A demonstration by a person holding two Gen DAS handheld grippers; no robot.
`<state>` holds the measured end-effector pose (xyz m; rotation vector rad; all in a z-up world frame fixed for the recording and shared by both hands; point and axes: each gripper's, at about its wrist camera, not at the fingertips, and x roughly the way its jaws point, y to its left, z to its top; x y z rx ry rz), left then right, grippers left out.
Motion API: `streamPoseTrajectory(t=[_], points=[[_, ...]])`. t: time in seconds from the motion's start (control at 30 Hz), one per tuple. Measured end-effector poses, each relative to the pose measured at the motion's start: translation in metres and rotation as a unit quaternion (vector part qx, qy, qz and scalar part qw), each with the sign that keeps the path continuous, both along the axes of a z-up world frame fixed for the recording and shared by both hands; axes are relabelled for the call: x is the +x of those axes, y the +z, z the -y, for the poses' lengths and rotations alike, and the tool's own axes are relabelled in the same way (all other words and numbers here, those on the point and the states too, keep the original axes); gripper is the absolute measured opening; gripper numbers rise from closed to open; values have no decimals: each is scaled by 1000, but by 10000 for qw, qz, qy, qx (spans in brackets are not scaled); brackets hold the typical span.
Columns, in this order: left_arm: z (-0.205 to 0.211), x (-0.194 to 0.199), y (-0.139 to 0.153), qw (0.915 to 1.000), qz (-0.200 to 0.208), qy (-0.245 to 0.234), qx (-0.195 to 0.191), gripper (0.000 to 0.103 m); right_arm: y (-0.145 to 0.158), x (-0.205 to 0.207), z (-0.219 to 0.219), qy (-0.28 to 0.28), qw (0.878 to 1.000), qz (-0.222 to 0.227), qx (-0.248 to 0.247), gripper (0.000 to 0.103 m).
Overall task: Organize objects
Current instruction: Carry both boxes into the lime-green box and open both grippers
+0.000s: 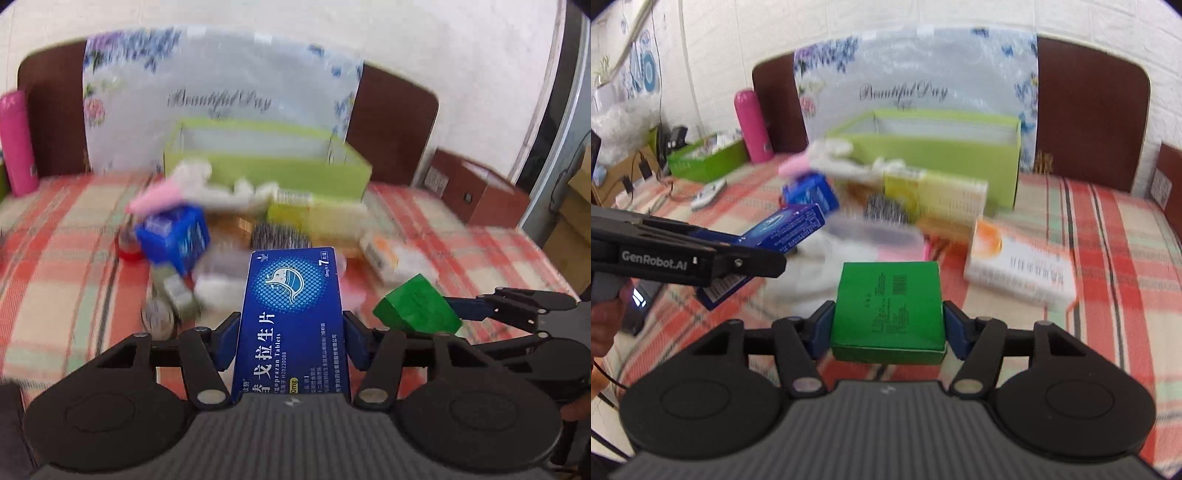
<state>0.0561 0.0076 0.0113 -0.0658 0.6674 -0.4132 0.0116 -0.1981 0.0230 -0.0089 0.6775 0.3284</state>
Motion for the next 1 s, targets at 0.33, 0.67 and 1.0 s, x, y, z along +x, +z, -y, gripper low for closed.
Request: streamPoseTrajectory(t=[0.33,0.67,1.0], points=[[12,86,62,9949,953,336,-64,59,56,109,14,-263,9964,805,56,61],[33,219,45,9964,627,533,-186,59,33,251,13,-584,9967,464,-333,61],[24,265,16,9939,393,977,-329,90,-6,307,1,-376,9977,-131,-553,90]])
